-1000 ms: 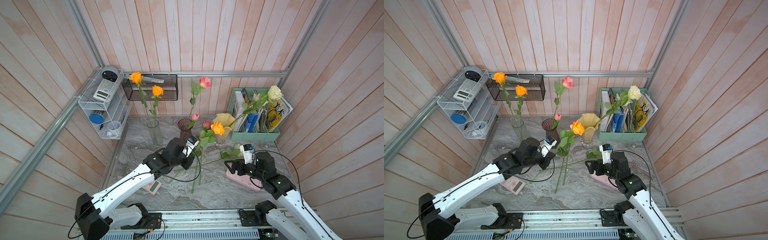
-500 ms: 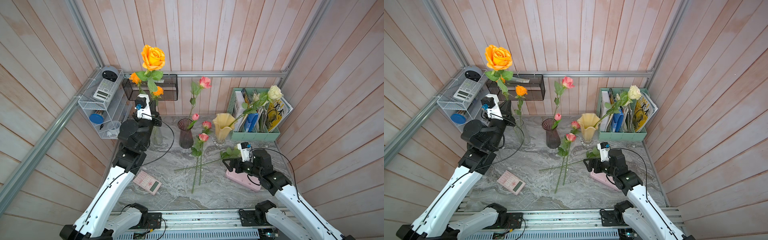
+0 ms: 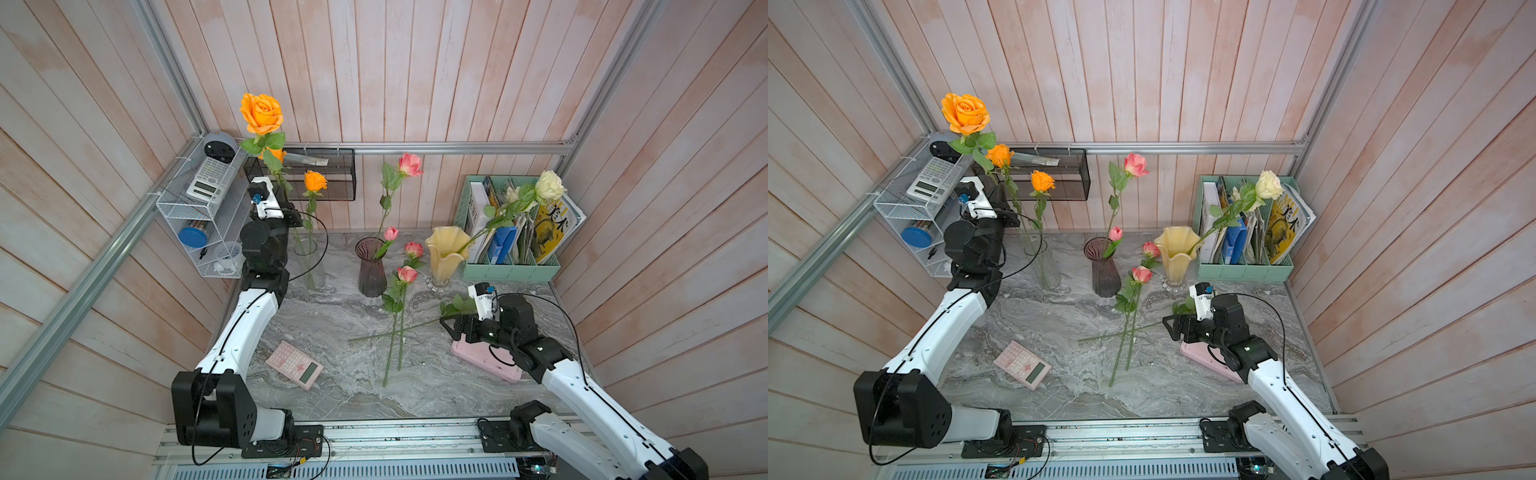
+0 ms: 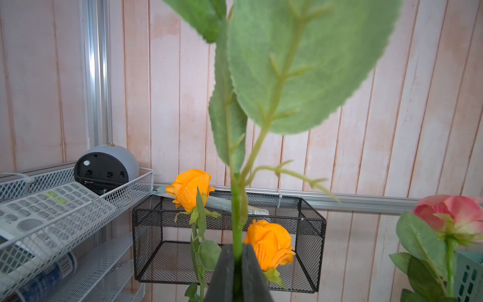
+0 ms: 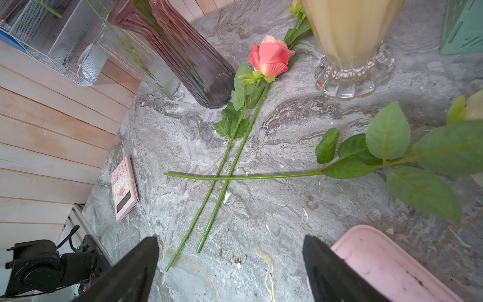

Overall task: Arrange the flowers in different vases according to their colors
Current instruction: Insert the flower into the vase.

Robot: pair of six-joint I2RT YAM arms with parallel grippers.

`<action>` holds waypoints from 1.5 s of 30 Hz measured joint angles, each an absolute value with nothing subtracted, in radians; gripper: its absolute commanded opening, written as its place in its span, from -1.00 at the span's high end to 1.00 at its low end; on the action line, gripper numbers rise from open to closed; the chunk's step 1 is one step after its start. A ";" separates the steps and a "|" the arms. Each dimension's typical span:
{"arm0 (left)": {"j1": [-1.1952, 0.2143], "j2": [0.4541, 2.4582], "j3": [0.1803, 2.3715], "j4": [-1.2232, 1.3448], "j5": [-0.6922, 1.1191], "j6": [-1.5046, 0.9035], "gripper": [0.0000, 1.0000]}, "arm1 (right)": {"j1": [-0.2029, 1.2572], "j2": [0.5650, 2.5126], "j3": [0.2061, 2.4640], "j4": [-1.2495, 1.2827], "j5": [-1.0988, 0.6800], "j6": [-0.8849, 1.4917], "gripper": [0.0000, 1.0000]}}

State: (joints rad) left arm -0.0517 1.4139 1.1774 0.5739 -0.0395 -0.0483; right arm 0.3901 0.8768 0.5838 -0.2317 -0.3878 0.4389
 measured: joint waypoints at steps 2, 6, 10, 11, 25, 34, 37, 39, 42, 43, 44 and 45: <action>-0.042 1.446 1.174 0.618 -0.020 -0.070 1.00 | 0.390 0.886 0.580 -0.216 -0.392 0.450 -0.85; -0.033 1.491 1.140 0.696 0.006 -0.102 1.00 | 0.390 0.900 0.571 -0.200 -0.395 0.465 -0.84; -0.031 1.529 1.081 0.760 0.021 -0.119 1.00 | 0.390 0.910 0.571 -0.194 -0.398 0.495 -0.81; -0.031 1.539 1.061 0.778 0.024 -0.122 1.00 | 0.390 0.913 0.571 -0.194 -0.402 0.508 -0.80; -0.031 1.589 0.883 0.862 0.065 -0.163 0.06 | 0.411 0.977 0.619 -0.254 -0.396 0.609 -0.78; -0.042 1.446 0.834 0.772 0.080 -0.170 -0.12 | 0.498 1.121 0.749 -0.314 -0.324 0.593 -0.75; -0.086 1.341 0.831 0.685 0.077 -0.144 -0.13 | 0.498 1.147 0.763 -0.317 -0.299 0.593 -0.75; -0.146 1.260 0.833 0.594 0.070 -0.098 -0.14 | 0.498 1.157 0.764 -0.327 -0.282 0.591 -0.75; -0.285 1.139 0.849 0.424 0.080 -0.014 -0.15 | 0.489 1.155 0.764 -0.356 -0.258 0.589 -0.75; -0.337 1.107 0.861 0.364 0.089 0.014 -0.17 | 0.479 1.151 0.764 -0.367 -0.252 0.587 -0.75; -0.388 1.082 0.874 0.308 0.104 0.040 -0.18 | 0.464 1.145 0.764 -0.377 -0.247 0.586 -0.75; -0.433 1.068 0.887 0.260 0.117 0.062 -0.18 | 0.449 1.137 0.764 -0.385 -0.242 0.586 -0.75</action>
State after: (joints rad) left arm -0.4332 1.0676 0.8871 0.2596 0.1173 0.0616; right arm 0.4488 1.1366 0.7635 -0.3851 -0.2420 0.5861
